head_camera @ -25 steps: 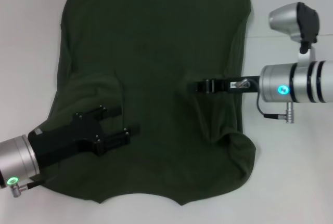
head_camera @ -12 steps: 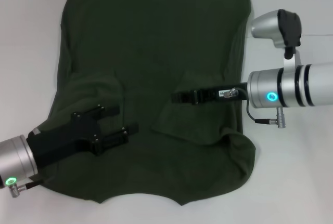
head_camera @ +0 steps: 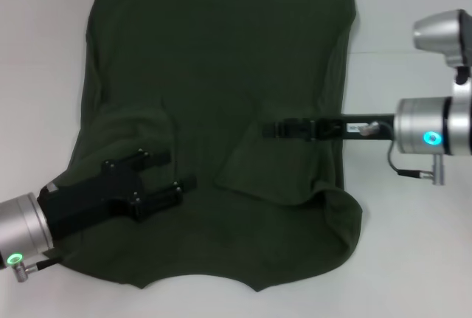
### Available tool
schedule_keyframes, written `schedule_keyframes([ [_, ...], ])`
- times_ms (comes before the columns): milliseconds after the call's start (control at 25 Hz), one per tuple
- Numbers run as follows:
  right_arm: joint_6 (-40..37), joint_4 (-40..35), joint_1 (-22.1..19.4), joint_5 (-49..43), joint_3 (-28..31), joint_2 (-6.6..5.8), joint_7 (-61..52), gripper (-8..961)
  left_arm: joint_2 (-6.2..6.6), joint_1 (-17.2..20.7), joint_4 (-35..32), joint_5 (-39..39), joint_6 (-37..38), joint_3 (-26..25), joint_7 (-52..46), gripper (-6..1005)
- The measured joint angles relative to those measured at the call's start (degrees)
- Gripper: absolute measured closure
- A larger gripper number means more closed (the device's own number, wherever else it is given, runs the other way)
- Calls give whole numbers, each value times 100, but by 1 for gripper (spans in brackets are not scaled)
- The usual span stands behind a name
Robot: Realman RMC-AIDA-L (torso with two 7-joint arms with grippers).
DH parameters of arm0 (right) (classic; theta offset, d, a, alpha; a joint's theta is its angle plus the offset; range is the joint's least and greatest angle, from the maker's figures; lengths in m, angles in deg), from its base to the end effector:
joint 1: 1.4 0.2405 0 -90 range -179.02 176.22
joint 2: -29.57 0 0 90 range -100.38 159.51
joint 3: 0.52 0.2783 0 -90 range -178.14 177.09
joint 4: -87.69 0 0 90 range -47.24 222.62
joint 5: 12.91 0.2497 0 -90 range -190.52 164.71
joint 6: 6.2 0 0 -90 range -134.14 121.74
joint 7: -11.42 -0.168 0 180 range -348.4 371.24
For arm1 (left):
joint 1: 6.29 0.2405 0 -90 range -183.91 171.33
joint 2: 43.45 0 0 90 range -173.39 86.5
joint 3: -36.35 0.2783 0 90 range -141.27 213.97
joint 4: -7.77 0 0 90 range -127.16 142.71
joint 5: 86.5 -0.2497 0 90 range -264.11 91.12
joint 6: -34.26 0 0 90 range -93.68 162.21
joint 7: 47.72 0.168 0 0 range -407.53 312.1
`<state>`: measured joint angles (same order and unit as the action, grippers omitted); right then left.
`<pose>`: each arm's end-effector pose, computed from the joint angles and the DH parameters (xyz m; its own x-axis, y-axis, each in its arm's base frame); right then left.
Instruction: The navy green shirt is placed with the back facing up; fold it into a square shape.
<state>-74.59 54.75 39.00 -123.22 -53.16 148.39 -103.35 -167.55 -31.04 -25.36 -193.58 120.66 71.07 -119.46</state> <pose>0.2432 0.4531 -0.0700 0.5111 -0.7148 -0.4774 -0.8213 -0.5698 -0.0261 -0.3100 0.3513 -0.0597 0.6512 0.3358 0.6806 0.5854 -0.7930 -0.1689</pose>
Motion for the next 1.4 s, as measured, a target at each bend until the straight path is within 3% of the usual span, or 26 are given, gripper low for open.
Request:
schedule_keyframes([
  [280, -460, -30, -301, 10, 392, -65, 143, 175, 0, 180, -125, -103, 430, 0, -69, 237],
  [440, -615, 9, -399, 11, 535, -28, 320, 210, 0, 333, -230, -174, 341, -225, -75, 237],
  [680, -713, 69, -415, 89, 650, 78, 428, 252, 7, 527, -471, -576, 68, -963, -77, 237],
  [1400, -411, 321, -330, 520, 663, 82, 578, 252, -9, 1041, -1201, -1489, -183, -1906, -349, 238],
])
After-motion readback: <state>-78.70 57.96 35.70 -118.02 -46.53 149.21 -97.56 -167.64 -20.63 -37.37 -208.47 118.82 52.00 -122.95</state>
